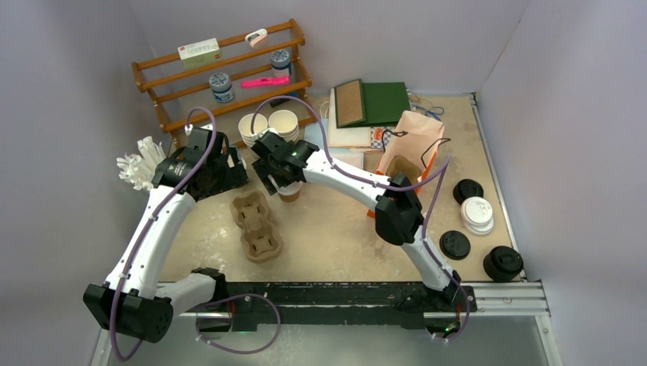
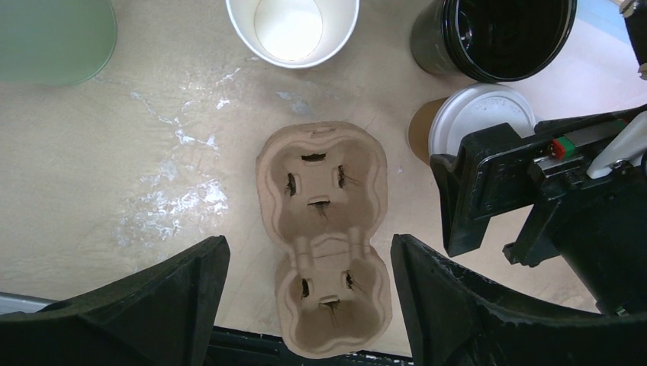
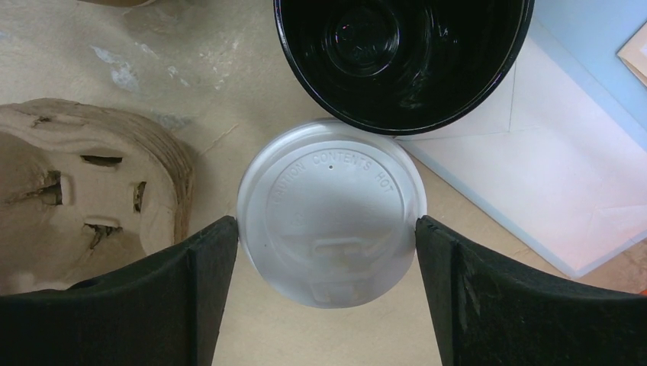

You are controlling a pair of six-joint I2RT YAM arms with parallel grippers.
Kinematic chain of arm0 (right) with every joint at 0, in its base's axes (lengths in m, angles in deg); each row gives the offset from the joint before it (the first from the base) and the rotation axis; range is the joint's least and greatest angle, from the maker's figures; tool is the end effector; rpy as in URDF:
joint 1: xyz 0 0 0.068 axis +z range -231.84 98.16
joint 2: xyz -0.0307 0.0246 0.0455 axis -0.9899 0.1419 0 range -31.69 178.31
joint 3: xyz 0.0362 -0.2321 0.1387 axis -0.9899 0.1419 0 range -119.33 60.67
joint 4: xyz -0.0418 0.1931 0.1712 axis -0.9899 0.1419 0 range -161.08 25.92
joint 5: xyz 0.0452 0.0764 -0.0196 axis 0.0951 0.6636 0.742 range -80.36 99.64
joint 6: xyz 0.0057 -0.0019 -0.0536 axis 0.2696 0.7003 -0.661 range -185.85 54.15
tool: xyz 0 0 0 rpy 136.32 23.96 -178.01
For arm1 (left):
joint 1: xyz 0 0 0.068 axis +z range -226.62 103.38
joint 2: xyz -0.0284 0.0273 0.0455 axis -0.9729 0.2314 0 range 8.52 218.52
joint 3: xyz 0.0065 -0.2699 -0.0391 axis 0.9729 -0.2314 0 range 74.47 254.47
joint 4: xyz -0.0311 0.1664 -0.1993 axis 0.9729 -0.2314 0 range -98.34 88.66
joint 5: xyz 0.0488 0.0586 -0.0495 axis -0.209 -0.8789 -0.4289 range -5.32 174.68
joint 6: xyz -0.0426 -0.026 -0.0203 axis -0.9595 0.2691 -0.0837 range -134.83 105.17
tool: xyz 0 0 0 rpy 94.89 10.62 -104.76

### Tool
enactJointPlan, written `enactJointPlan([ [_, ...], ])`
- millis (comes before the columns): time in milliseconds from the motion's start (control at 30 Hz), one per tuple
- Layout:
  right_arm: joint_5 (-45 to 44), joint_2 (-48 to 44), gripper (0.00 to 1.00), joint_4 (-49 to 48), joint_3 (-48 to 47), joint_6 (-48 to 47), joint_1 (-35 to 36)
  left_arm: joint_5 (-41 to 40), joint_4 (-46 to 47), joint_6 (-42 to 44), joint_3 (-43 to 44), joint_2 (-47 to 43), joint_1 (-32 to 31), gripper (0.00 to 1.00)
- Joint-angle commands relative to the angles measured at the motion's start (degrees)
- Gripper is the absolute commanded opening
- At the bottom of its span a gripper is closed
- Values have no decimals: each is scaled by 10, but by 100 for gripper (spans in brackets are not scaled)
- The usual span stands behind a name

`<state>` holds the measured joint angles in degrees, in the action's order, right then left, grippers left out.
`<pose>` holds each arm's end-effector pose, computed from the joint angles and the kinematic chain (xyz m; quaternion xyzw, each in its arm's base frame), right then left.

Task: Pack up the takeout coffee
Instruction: Pick up the coffee cup from the center of the board.

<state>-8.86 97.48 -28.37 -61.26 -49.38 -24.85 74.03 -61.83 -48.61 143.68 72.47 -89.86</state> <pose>0.2855 0.4188 0.2643 -0.2696 0.8890 0.0811 0.3612 0.2008 -0.0404 0.3434 -0.1967 0.9300 -0.0375 0.3082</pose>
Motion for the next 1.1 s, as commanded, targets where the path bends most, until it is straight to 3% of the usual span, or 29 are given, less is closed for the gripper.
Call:
enactJointPlan([
  [0, 0, 17, 86, 6, -19, 2, 0, 3, 7, 12, 15, 1, 4, 81],
  [300, -1, 14, 72, 6, -21, 5, 0, 6, 7, 13, 5, 4, 4, 80],
  [567, -26, -63, 70, -5, -10, -11, 0, 10, 14, 11, 7, 9, 4, 80],
  [867, -14, -196, 68, -20, 73, -13, 0, 31, 32, 9, 3, 12, 4, 80],
  [1067, -12, -247, 68, 33, 80, -9, 0, 59, 52, 8, -3, 17, 4, 78],
])
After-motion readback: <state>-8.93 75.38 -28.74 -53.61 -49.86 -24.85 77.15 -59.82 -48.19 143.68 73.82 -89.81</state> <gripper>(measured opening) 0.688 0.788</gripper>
